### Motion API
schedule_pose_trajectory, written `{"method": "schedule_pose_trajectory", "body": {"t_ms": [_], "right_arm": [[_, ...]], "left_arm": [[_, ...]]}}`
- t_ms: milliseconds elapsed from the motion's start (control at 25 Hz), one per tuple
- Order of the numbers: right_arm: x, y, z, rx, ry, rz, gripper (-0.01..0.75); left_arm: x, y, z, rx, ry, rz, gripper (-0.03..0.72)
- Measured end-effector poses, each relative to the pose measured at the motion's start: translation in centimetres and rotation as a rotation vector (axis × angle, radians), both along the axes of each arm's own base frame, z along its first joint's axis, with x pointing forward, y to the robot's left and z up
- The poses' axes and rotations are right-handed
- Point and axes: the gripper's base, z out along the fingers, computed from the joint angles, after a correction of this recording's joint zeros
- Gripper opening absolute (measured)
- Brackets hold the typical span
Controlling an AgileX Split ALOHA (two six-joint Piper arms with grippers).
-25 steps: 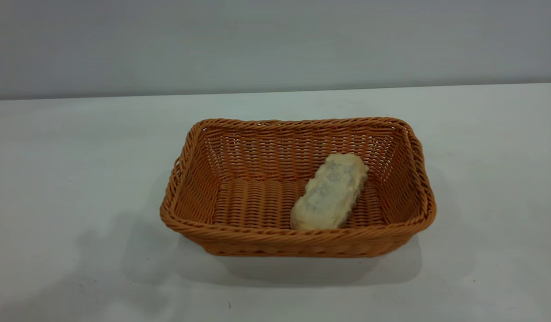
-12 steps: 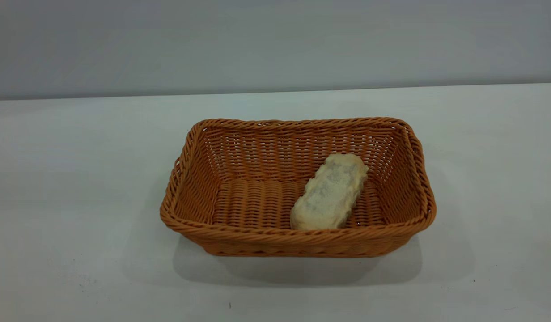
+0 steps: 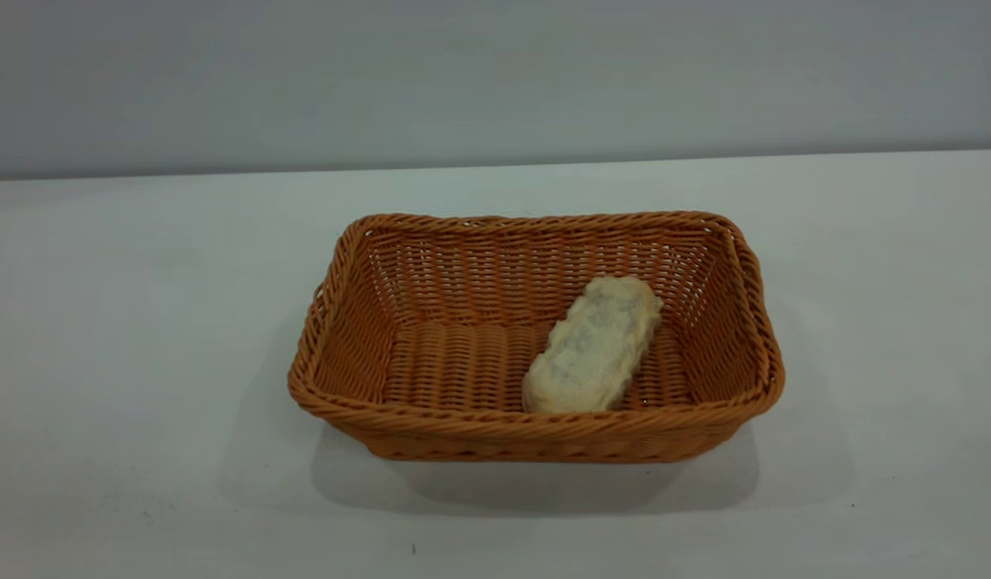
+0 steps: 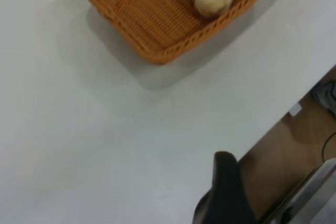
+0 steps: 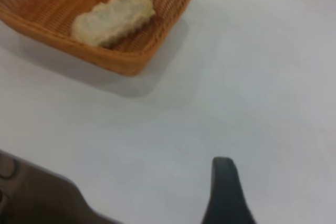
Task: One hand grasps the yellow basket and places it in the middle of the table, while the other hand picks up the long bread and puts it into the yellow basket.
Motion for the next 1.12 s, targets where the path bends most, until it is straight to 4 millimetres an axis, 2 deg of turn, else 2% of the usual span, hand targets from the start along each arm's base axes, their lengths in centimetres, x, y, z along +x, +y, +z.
{"method": "schedule_pose_trajectory", "body": {"t_ms": [160,520,760,1120], "right_arm": [[0.0,-0.1,0.0,0.008,0.002,-0.012,0.558],[0.0,-0.1,0.0,0.013,0.004,-0.015,0.557],[0.0,-0.1,0.0,0.014,0.005,-0.016,0.557],[0.0,-0.1,0.0,0.014,0.005,-0.016,0.557]], "left_arm": [[-1.3,0.9,-1.5,0.022,-0.006,0.041,0.579],[-3.1,2.4,-2.2,0.049,0.035,0.177,0.578],[-3.0,2.7,-3.5,0.088,0.08,0.208,0.578],[-2.9,2.7,-3.5,0.071,0.085,0.242,0.577]]}}
